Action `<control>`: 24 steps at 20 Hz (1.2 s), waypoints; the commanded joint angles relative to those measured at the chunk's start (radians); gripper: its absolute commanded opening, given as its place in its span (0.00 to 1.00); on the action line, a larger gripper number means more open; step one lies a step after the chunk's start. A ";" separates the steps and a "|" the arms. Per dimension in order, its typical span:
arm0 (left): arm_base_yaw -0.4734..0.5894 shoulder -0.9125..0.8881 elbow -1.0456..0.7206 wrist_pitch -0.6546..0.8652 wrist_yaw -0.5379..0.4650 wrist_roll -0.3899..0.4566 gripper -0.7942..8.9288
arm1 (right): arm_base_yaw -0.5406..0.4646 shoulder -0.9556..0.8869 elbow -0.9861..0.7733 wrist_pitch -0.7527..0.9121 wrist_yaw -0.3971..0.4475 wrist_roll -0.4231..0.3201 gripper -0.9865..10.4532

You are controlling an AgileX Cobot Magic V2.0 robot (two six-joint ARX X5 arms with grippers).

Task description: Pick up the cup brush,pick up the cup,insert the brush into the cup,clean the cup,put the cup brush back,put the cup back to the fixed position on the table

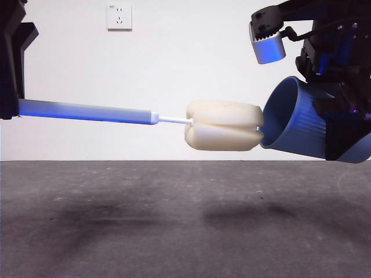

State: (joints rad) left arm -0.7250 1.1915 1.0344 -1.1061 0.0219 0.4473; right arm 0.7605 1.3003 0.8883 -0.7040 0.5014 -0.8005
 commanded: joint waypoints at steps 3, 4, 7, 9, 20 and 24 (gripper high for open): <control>-0.003 0.004 0.003 0.008 0.016 -0.002 0.07 | 0.074 0.040 0.000 0.021 0.006 -0.031 0.07; -0.006 0.008 0.003 0.013 0.026 -0.002 0.07 | 0.095 0.050 0.000 0.036 0.006 -0.032 0.07; -0.024 0.034 0.003 0.014 0.060 -0.018 0.07 | 0.161 0.095 0.000 0.091 0.042 -0.044 0.07; -0.051 0.067 0.003 0.040 0.065 -0.052 0.07 | 0.196 0.122 0.000 0.105 0.055 -0.050 0.07; -0.084 0.112 0.003 0.050 -0.010 -0.132 0.07 | 0.238 0.166 0.000 0.077 0.087 -0.017 0.07; -0.032 0.058 0.003 -0.008 -0.044 -0.132 0.07 | 0.187 0.166 0.000 0.067 0.111 -0.005 0.07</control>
State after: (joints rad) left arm -0.7628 1.2514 1.0344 -1.1137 -0.0109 0.3298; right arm 0.9432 1.4605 0.8883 -0.6323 0.6083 -0.8188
